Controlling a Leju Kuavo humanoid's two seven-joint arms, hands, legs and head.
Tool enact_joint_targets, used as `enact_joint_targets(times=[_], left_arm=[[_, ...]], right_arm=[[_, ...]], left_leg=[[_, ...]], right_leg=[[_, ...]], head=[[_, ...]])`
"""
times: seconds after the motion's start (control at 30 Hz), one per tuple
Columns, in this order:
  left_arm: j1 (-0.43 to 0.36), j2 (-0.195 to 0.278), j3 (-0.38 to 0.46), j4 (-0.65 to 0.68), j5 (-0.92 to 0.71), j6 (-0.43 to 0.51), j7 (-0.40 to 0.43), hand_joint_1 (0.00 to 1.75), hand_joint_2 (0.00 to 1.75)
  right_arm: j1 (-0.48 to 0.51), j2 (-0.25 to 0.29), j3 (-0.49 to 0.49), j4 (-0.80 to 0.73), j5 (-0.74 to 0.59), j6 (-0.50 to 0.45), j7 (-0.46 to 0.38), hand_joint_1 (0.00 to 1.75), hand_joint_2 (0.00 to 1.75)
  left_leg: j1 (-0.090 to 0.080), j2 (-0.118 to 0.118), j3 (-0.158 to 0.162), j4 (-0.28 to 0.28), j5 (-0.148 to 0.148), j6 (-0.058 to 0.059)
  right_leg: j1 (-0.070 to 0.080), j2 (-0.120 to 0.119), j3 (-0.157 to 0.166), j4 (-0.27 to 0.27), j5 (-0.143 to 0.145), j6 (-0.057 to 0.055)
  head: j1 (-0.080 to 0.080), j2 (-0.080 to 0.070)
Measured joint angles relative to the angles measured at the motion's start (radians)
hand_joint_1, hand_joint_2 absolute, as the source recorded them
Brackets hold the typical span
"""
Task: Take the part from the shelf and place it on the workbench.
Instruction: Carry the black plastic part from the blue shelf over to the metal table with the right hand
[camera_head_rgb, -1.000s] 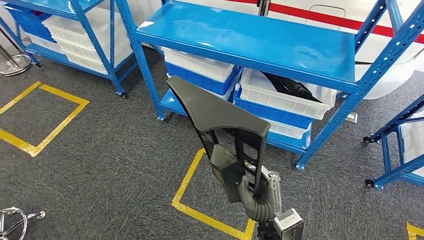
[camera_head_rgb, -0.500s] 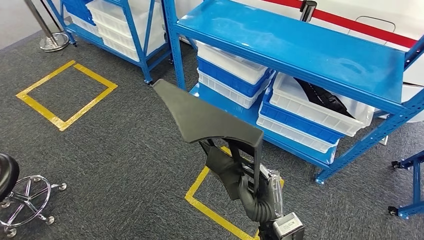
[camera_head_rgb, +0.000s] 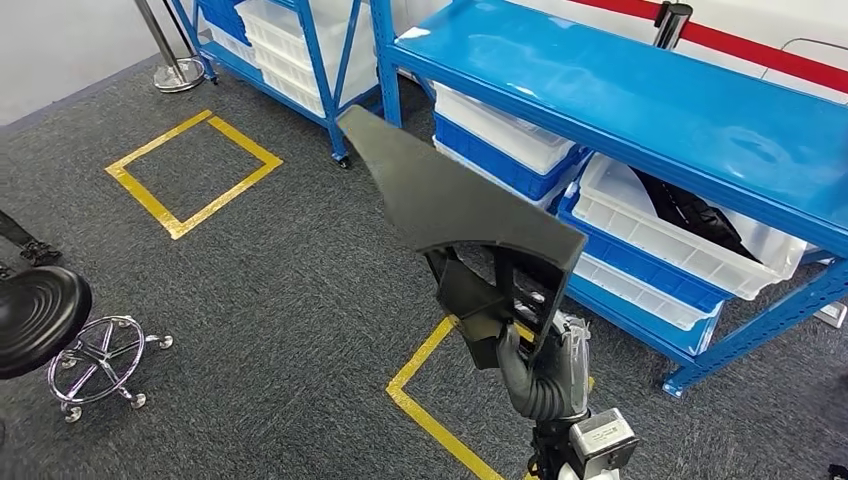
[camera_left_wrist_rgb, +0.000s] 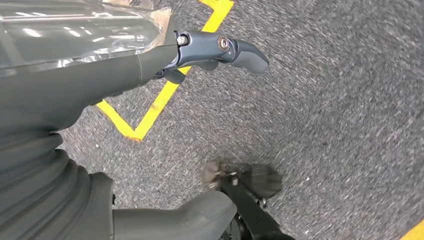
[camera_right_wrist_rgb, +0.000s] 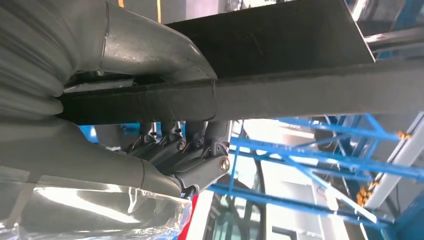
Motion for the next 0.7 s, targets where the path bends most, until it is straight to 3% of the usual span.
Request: enact_joint_targets(times=[0.07, 0.1, 0.13, 0.23, 0.3, 0.37, 0.43, 0.5, 0.57, 0.6, 0.63, 0.7], left_arm=[[0.0, 0.002, 0.0, 0.0, -0.001, 0.0, -0.002, 0.0, 1.75], [0.0, 0.003, 0.0, 0.0, -0.001, 0.0, -0.003, 0.0, 1.75], [0.001, 0.003, 0.0, 0.0, -0.002, 0.0, -0.003, 0.0, 1.75], [-0.002, 0.007, 0.0, -0.001, -0.005, 0.0, -0.003, 0.0, 1.75], [-0.003, 0.01, 0.0, -0.001, -0.005, 0.0, -0.004, 0.0, 1.75], [-0.002, 0.012, 0.0, -0.001, -0.006, 0.0, -0.006, 0.0, 1.75], [-0.004, 0.012, 0.0, -0.001, -0.006, -0.001, -0.007, 0.0, 1.75], [-0.007, 0.012, 0.0, -0.001, -0.006, -0.001, -0.008, 0.0, 1.75], [-0.008, 0.012, 0.0, -0.001, -0.006, -0.001, -0.008, 0.0, 1.75], [-0.007, 0.012, 0.0, -0.001, -0.006, -0.001, -0.008, 0.0, 1.75], [-0.007, 0.012, 0.0, -0.001, -0.006, -0.001, -0.008, 0.0, 1.75], [-0.007, 0.012, 0.0, -0.001, -0.006, -0.001, -0.007, 0.0, 1.75]], right_arm=[[0.0, -0.001, -0.002, -0.001, 0.002, 0.0, 0.001, 1.75, 1.75], [0.0, -0.002, -0.002, -0.001, 0.003, 0.0, 0.001, 1.75, 1.75], [0.0, -0.002, -0.002, -0.001, 0.004, 0.0, 0.001, 1.75, 1.75], [-0.002, -0.002, -0.002, -0.001, 0.006, 0.0, 0.001, 1.75, 1.75], [-0.003, -0.002, -0.002, -0.001, 0.007, 0.0, 0.002, 1.75, 1.75], [-0.005, -0.001, -0.001, -0.002, 0.007, 0.004, 0.004, 1.75, 1.75], [-0.007, -0.002, -0.001, -0.003, 0.001, 0.015, 0.007, 1.75, 1.75], [-0.006, -0.005, -0.001, -0.005, -0.007, 0.026, 0.008, 1.75, 1.75], [-0.003, -0.009, -0.001, -0.005, -0.01, 0.034, 0.008, 1.75, 1.75], [-0.002, -0.01, 0.0, -0.005, -0.011, 0.036, 0.009, 1.75, 1.75], [-0.002, -0.011, 0.0, -0.005, -0.011, 0.038, 0.009, 1.75, 1.75], [-0.003, -0.011, 0.001, -0.005, -0.01, 0.041, 0.009, 1.75, 1.75]], left_leg=[[0.0, 0.009, -0.038, 0.088, -0.03, 0.001], [-0.001, 0.012, -0.031, 0.08, -0.019, 0.005], [-0.004, 0.017, -0.007, 0.038, 0.006, 0.012], [-0.024, 0.067, 0.094, -0.146, 0.07, 0.044], [-0.035, 0.076, 0.106, -0.179, 0.074, 0.058], [-0.034, 0.055, 0.109, -0.195, 0.086, 0.064], [-0.025, 0.034, 0.119, -0.219, 0.101, 0.07], [-0.019, 0.012, 0.12, -0.229, 0.109, 0.073], [-0.017, -0.014, 0.117, -0.228, 0.112, 0.071], [-0.015, -0.027, 0.116, -0.227, 0.113, 0.068], [-0.011, -0.041, 0.116, -0.224, 0.113, 0.064], [-0.005, -0.068, 0.112, -0.213, 0.109, 0.051]], right_leg=[[0.009, -0.023, -0.001, 0.0, -0.002, -0.004], [0.013, -0.033, -0.001, 0.0, -0.003, -0.006], [0.017, -0.043, 0.0, 0.0, -0.004, -0.007], [0.026, -0.071, 0.003, -0.001, -0.007, -0.01], [0.028, -0.089, 0.002, -0.002, -0.007, -0.009], [0.029, -0.098, 0.003, -0.003, -0.009, -0.007], [0.028, -0.06, -0.017, 0.043, -0.037, -0.006], [0.02, -0.008, -0.075, 0.166, -0.091, -0.008], [0.01, 0.007, -0.126, 0.273, -0.125, 0.0], [0.004, 0.009, -0.13, 0.28, -0.119, 0.011], [-0.002, 0.011, -0.114, 0.245, -0.098, 0.025], [-0.017, 0.039, -0.051, 0.107, -0.04, 0.053]], head=[[0.0, 0.0], [0.0, 0.0], [0.0, 0.0], [0.001, 0.0], [0.001, 0.0], [-0.001, 0.0], [0.001, 0.0], [0.004, 0.0], [0.005, 0.0], [0.005, 0.0], [0.004, 0.0], [0.007, 0.0]])
